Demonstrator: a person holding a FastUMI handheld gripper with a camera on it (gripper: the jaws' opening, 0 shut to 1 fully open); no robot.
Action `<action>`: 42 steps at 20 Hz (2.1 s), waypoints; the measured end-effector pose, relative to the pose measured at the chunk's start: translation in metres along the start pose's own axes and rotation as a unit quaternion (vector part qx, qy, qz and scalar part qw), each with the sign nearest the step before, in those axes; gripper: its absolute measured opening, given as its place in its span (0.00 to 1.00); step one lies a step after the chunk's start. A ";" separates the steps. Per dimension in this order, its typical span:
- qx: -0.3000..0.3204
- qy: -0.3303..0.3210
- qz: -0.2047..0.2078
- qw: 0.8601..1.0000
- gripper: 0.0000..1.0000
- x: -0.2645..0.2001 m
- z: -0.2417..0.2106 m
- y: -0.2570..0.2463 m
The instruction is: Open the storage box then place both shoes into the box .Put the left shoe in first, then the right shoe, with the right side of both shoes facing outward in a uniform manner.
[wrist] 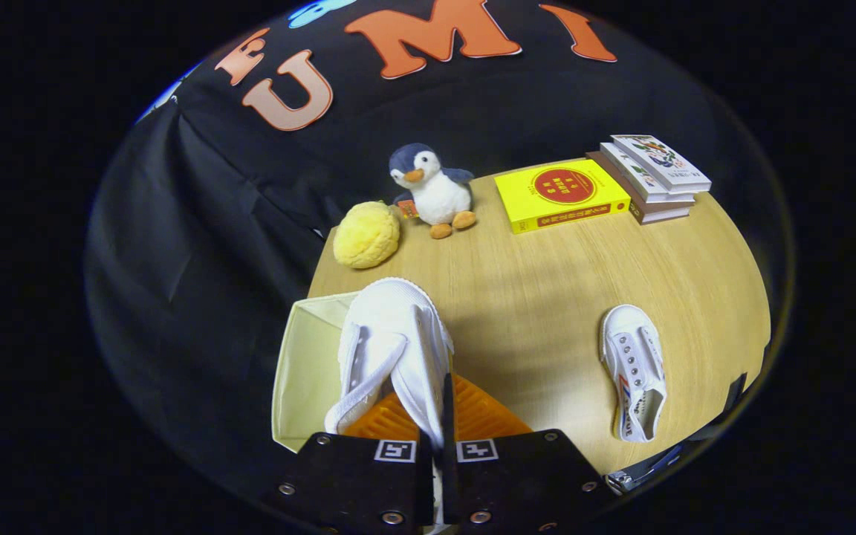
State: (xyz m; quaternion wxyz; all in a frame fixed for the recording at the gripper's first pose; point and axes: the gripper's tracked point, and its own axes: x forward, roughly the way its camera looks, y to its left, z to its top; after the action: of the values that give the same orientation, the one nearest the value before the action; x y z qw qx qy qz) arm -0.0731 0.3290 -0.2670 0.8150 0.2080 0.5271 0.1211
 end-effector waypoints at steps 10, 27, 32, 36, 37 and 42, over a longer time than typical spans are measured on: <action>-0.006 0.064 -0.013 0.998 0.05 0.074 -0.031 0.102; 0.035 0.130 -0.127 0.983 0.05 0.180 -0.098 0.103; 0.032 0.175 -0.083 0.981 0.20 0.180 -0.115 0.118; 0.054 0.174 -0.022 0.983 0.43 0.151 -0.100 0.128; 0.067 0.165 0.000 0.984 0.47 0.143 -0.090 0.131; 0.060 0.108 0.079 0.989 0.73 0.093 -0.047 0.124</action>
State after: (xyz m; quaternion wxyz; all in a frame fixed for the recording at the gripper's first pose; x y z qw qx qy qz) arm -0.0751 0.4869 -0.3011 0.7271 0.2827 0.6007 0.1748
